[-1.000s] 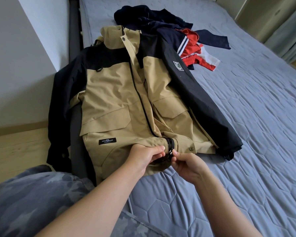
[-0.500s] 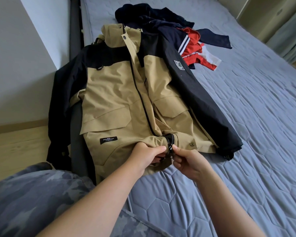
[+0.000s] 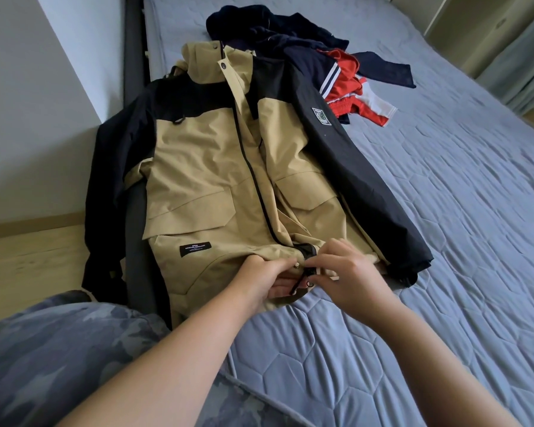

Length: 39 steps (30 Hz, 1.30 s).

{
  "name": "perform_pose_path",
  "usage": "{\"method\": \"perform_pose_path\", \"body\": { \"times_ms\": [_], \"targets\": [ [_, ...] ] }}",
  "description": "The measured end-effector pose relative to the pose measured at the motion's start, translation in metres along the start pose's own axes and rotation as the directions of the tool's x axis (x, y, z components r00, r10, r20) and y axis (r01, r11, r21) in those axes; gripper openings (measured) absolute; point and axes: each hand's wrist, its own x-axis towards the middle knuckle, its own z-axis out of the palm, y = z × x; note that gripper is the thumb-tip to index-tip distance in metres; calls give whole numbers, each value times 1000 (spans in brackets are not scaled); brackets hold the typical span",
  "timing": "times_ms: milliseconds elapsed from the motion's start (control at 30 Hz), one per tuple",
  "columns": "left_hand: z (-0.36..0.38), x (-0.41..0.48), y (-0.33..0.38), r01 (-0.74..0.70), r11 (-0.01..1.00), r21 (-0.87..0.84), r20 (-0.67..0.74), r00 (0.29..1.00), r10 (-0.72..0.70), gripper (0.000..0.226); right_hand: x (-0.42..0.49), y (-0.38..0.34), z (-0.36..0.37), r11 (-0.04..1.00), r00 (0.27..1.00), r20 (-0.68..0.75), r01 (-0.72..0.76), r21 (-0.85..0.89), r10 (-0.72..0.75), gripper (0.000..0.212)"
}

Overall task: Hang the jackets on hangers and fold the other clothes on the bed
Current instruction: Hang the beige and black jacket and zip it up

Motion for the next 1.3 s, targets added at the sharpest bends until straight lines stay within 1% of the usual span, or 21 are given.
{"method": "perform_pose_path", "body": {
  "times_ms": [100, 200, 300, 367, 467, 600, 733, 833, 900, 933, 1033, 1100, 1167, 1233, 1300],
  "targets": [
    [0, -1, 1, -4, 1000, -17, -24, 1000, 4, 13, 8, -1, 1, 997, 997, 62, -55, 49, 52, 14],
    [1, -1, 1, 6, 1000, 7, -7, 1000, -6, 14, 11, -1, 1, 996, 993, 97, -75, 48, 70, 10],
    [1, -2, 1, 8, 999, 36, 30, 1000, -9, 17, 10, 0, 3, 981, 984, 36, -175, 83, 173, 10],
    [1, -2, 1, 11, 999, 34, 36, 999, -12, 15, 8, 5, 6, 950, 962, -13, -265, 166, 271, 13],
    [1, -1, 1, 7, 999, 36, 28, 1000, -8, 15, 7, 10, 10, 896, 931, -18, -346, 278, 365, 18],
    [3, -1, -1, -2, 999, 45, 24, 1000, 1, 15, 5, 12, 12, 891, 939, 49, -338, 304, 339, 29],
    [3, -1, -2, -5, 999, 53, 23, 1000, 4, 17, 4, 16, 13, 902, 949, 34, -309, 301, 313, 28],
    [2, 0, -4, -36, 998, 50, 9, 999, 35, 11, 3, 21, 14, 855, 928, 31, -354, 378, 371, 34],
    [1, 1, -5, -71, 994, 79, 7, 997, 71, 5, 1, 22, 15, 818, 919, 46, -371, 440, 392, 36],
    [1, 2, -6, -83, 991, 101, 3, 997, 83, 3, 0, 23, 15, 816, 919, 43, -369, 445, 392, 37],
    [2, 5, -9, -84, 982, 166, -33, 995, 90, 1, 0, 21, 19, 850, 917, -15, -363, 382, 398, 31],
    [2, 5, -10, -81, 974, 210, -49, 994, 93, 1, 2, 19, 22, 876, 913, -67, -364, 316, 403, 20],
    [3, 4, -11, -79, 966, 248, -46, 995, 93, 6, 5, 17, 23, 915, 919, -133, -336, 222, 370, 12],
    [4, 3, -11, -74, 959, 274, -36, 996, 87, 12, 7, 13, 25, 949, 927, -221, -276, 149, 304, 11],
    [5, 2, -10, -68, 958, 278, -26, 997, 78, 14, 8, 9, 29, 957, 919, -274, -258, 130, 285, 12]
  ]
}}
